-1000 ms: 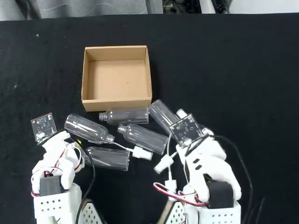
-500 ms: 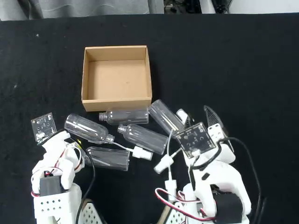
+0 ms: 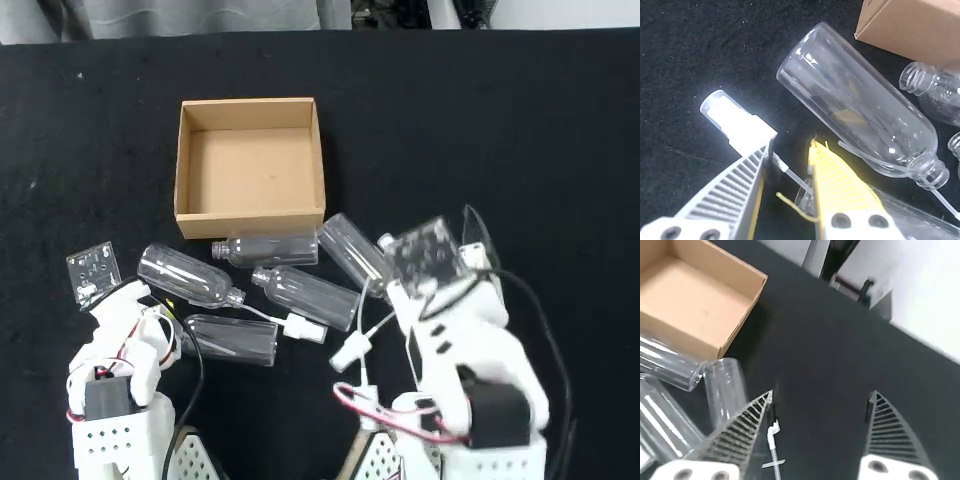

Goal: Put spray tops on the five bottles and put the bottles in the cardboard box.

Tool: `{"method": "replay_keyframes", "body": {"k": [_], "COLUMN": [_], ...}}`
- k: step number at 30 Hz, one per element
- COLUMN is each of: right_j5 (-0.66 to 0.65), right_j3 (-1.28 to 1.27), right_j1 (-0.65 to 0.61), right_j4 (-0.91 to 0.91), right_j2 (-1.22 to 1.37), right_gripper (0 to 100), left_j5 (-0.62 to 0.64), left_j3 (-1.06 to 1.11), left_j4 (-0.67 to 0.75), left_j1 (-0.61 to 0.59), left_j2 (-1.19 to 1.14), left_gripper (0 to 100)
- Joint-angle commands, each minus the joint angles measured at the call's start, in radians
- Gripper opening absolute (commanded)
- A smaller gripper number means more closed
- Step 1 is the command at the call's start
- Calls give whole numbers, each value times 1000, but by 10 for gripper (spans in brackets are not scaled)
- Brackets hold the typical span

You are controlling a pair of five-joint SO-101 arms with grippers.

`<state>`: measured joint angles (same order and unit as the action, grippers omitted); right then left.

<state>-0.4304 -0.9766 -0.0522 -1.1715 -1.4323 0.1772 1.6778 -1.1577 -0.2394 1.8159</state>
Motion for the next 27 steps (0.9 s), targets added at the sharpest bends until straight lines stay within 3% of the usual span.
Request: {"method": "replay_keyframes", "body": {"k": [1, 9, 27], "right_j5": [35, 40, 43], "right_j3": [93, 196, 219], "right_j1": [-29, -176, -183], "right_j4": [12, -69, 20], "right_j2": [148, 394, 782], "right_gripper": [265, 265, 265], "left_j5": [-2, -2, -2], "left_j3": [22, 22, 22], "left_j4": [2, 2, 2], "left_j1": [-7, -7, -7], "left_j2": [5, 5, 5], "left_gripper": [123, 123, 123]}}
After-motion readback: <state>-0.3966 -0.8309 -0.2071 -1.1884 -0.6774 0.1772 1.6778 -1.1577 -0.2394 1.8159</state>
